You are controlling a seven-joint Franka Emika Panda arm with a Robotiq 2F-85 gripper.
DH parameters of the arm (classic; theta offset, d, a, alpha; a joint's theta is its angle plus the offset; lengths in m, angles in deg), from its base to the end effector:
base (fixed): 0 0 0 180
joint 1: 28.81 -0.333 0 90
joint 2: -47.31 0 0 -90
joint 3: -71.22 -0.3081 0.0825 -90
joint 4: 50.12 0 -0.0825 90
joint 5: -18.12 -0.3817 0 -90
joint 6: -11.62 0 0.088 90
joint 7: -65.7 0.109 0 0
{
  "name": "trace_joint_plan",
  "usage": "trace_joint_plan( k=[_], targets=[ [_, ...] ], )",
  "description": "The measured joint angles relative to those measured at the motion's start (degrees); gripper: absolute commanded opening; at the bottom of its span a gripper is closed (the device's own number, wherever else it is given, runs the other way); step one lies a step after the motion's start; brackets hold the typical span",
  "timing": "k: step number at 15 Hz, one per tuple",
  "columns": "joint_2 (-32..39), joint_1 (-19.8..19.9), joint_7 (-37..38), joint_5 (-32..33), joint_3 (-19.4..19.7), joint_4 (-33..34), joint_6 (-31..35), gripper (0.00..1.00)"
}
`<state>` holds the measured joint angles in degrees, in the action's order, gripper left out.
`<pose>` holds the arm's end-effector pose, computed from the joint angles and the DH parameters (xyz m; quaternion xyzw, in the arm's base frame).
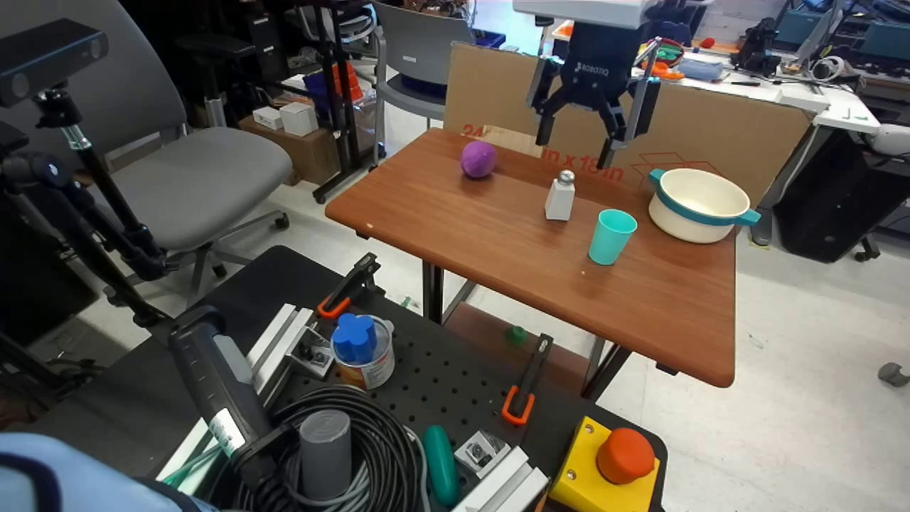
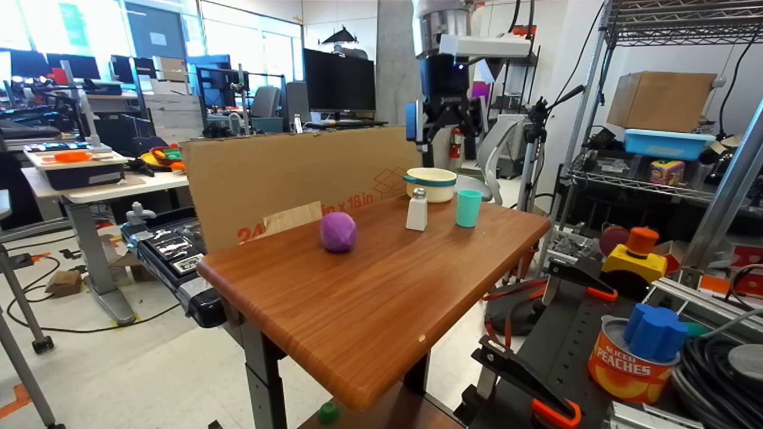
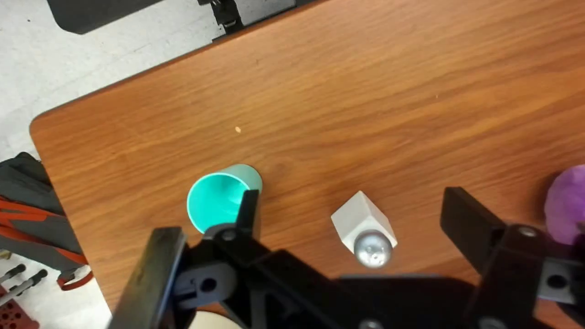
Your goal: Put the salt cellar in the white pot
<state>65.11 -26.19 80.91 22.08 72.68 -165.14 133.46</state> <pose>0.5728 -0.0438 0.2786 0.9842 -0.1458 -0.0921 0.0405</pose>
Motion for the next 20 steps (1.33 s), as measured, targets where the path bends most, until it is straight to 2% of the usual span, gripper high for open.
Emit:
trace_joint_plan(
  k=[6,7,8,16,20],
  targets=[
    [10.34,-1.56,2.73,0.03,0.43,9.79,0.23,1.0],
    [11.62,-1.88,3.07,0.05,0.63,11.07,0.23,0.75],
    [12.87,-2.2,3.38,0.09,0.87,12.31,0.23,0.74],
    [19.34,-3.54,4.14,0.13,1.9,19.12,-3.25,0.12],
    [19.4,-3.54,4.33,-0.07,1.96,21.11,-6.79,0.11]
  ],
)
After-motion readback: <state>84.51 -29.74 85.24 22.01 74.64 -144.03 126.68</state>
